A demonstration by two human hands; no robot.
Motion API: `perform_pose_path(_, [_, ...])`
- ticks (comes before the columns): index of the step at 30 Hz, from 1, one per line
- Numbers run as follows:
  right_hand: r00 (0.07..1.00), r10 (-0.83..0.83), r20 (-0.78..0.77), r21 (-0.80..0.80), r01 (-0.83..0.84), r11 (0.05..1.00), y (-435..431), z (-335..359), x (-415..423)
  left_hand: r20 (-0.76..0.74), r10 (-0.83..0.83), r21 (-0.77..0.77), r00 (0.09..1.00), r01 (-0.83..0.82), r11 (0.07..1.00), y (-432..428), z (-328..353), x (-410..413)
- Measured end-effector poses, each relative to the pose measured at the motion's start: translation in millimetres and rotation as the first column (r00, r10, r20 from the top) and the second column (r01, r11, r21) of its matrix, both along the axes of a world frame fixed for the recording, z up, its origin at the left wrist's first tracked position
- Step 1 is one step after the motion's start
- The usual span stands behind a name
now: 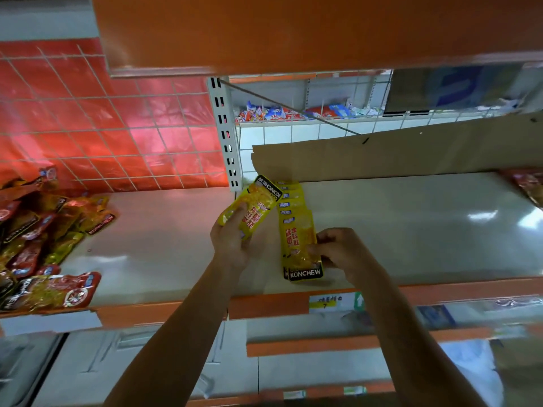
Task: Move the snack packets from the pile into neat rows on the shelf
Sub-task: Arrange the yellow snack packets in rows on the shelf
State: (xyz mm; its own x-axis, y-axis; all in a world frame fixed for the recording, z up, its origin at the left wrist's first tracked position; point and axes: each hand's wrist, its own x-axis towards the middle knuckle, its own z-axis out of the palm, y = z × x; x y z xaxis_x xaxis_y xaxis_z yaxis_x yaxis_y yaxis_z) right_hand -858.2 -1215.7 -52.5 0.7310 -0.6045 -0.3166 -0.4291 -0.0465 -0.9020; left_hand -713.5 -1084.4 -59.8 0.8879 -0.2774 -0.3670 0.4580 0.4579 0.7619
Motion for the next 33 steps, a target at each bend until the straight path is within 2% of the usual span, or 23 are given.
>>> perform_pose_path(2, [0.999, 0.022, -0.048, -0.055, -0.024, 0.998, -1.2, -4.0, -3.1, -0.03, 0.003, -0.023, 1.0, -0.004, 1.0, -2.4, 0.6, -2.6])
perform_pose_path(8, [0.993, 0.084, -0.086, -0.067, -0.09, 0.994, -1.1, -10.0, -5.9, -0.039, -0.063, -0.042, 0.997, 0.061, 0.997, -2.5, -2.4, -6.5])
perform_pose_path(13, [0.987, 0.092, -0.136, -0.208, -0.119, 0.971, 1.0, -7.1, -5.8, 0.015, -0.136, -0.095, 0.991, 0.137, 0.986, 2.6, -8.5, -2.0])
perform_pose_path(20, [0.976, 0.096, -0.194, -0.347, -0.16, 0.924, 1.2, 0.7, -5.1, 0.003, -0.099, -0.153, 0.995, 0.098, 0.983, 7.3, -12.0, 8.8])
perform_pose_path(22, [0.978, 0.064, -0.2, -0.385, -0.138, 0.912, -1.9, 2.5, -2.7, 0.021, -0.113, -0.121, 0.993, 0.114, 0.986, 8.3, -13.3, 13.0])
perform_pose_path(24, [0.984, 0.031, -0.177, -0.41, -0.103, 0.906, -4.1, 4.4, 0.3, 0.048, -0.122, -0.044, 0.991, 0.124, 0.991, 7.9, -15.1, 16.8])
perform_pose_path(26, [0.989, 0.007, -0.147, -0.44, -0.072, 0.895, -4.4, 6.8, 3.6, 0.086, -0.094, 0.15, 0.992, 0.081, 0.985, 6.2, -13.8, 21.7])
perform_pose_path(28, [0.993, -0.016, -0.121, -0.481, -0.045, 0.875, -2.3, 9.3, 7.6, 0.141, -0.12, 0.376, 0.983, 0.059, 0.925, 4.9, -12.9, 26.8])
perform_pose_path(30, [0.995, -0.041, -0.088, -0.513, -0.01, 0.858, 0.7, 10.7, 13.0, 0.179, -0.235, 0.482, 0.955, 0.123, 0.867, 4.7, -10.0, 28.7])
perform_pose_path(31, [0.996, -0.052, -0.069, -0.523, 0.008, 0.852, 2.1, 10.8, 15.8, 0.241, -0.319, 0.563, 0.917, 0.135, 0.815, 3.8, -9.5, 29.6])
perform_pose_path(33, [0.998, -0.058, -0.038, -0.54, 0.029, 0.841, 5.2, 10.4, 21.5, 0.363, -0.519, 0.775, 0.774, 0.058, 0.63, 0.0, -8.1, 30.8])
